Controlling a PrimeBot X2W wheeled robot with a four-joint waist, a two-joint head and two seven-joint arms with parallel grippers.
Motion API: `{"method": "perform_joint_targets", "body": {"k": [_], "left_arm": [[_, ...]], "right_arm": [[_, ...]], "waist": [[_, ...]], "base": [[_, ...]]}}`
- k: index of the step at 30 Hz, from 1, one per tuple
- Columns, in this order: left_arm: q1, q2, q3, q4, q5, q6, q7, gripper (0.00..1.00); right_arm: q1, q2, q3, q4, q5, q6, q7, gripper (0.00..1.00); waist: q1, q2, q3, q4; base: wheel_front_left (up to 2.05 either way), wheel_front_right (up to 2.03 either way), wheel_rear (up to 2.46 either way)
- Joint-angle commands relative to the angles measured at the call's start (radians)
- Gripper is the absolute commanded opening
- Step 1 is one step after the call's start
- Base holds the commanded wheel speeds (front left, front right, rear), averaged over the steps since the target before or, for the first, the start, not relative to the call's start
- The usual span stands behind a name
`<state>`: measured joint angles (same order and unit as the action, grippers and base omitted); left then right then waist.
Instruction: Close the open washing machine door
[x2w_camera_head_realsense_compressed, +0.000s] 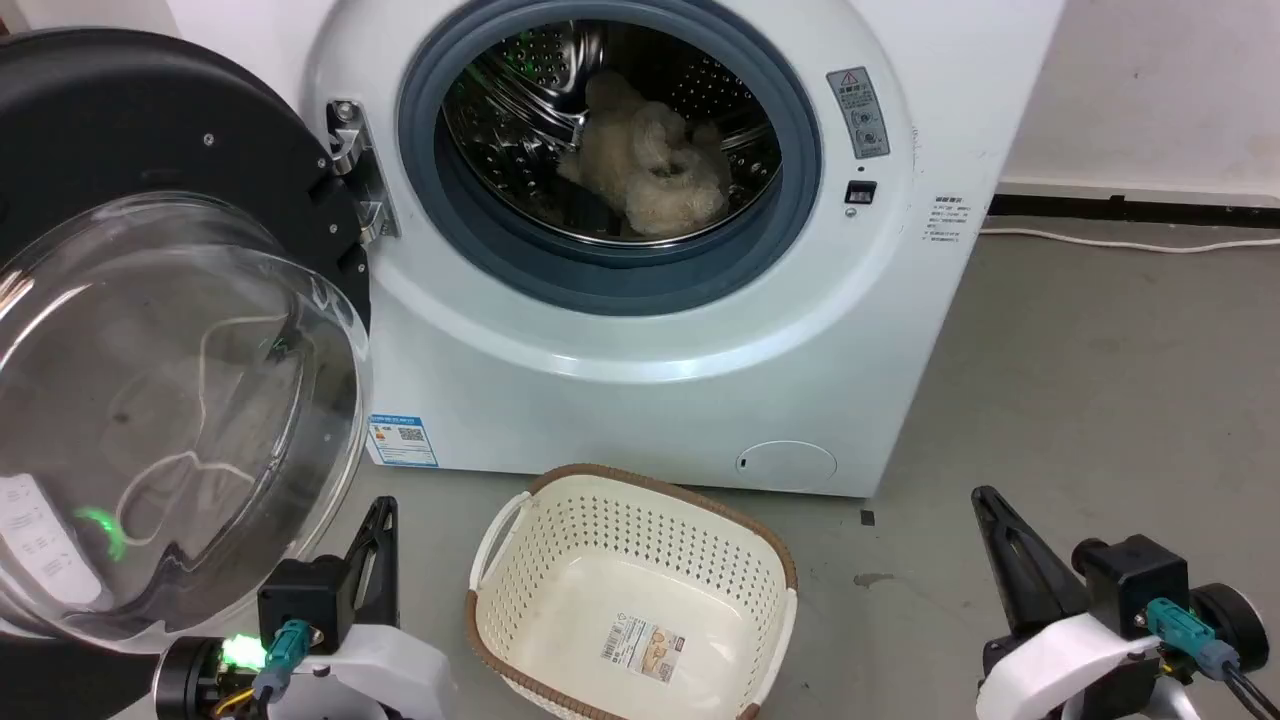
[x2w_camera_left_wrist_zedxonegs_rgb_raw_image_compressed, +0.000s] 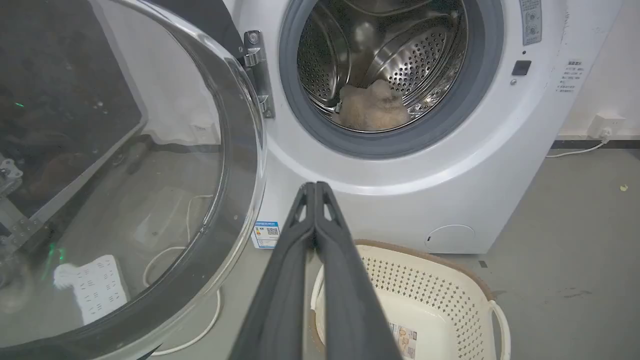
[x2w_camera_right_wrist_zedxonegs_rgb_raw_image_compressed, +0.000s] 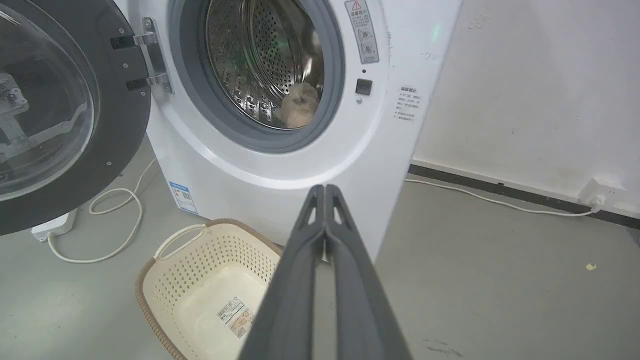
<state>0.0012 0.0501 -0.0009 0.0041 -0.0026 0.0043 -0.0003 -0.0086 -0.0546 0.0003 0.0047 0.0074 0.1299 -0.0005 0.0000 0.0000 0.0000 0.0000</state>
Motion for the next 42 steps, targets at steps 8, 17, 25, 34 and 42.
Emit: {"method": "perform_joint_targets", "body": {"k": [8,17,25,34,42], "left_arm": [[-0.001,0.000,0.001,-0.004,0.003,-0.004,0.000,0.00],[-0.001,0.000,0.001,-0.004,0.003,-0.004,0.000,0.00],[-0.001,0.000,0.001,-0.004,0.003,-0.004,0.000,0.00],[-0.001,0.000,0.001,-0.004,0.003,-0.004,0.000,0.00],[-0.001,0.000,0.001,-0.004,0.003,-0.004,0.000,0.00]], "right_arm": [[0.009,0.004,0.000,-0.005,-0.007,0.001,0.000,0.00],[0.009,0.004,0.000,-0.005,-0.007,0.001,0.000,0.00],[0.009,0.004,0.000,-0.005,-0.007,0.001,0.000,0.00],[0.009,0.004,0.000,-0.005,-0.007,0.001,0.000,0.00],[0.009,0.004,0.000,-0.005,-0.007,0.001,0.000,0.00]], "waist": [[0.0000,0.0000,0.000,0.000],[0.0000,0.0000,0.000,0.000],[0.0000,0.0000,0.000,0.000],[0.0000,0.0000,0.000,0.000],[0.0000,0.0000,0.000,0.000]], "base": [[0.00,0.00,0.00],[0.00,0.00,0.00],[0.00,0.00,0.00],[0.00,0.00,0.00],[0.00,0.00,0.00]]}}
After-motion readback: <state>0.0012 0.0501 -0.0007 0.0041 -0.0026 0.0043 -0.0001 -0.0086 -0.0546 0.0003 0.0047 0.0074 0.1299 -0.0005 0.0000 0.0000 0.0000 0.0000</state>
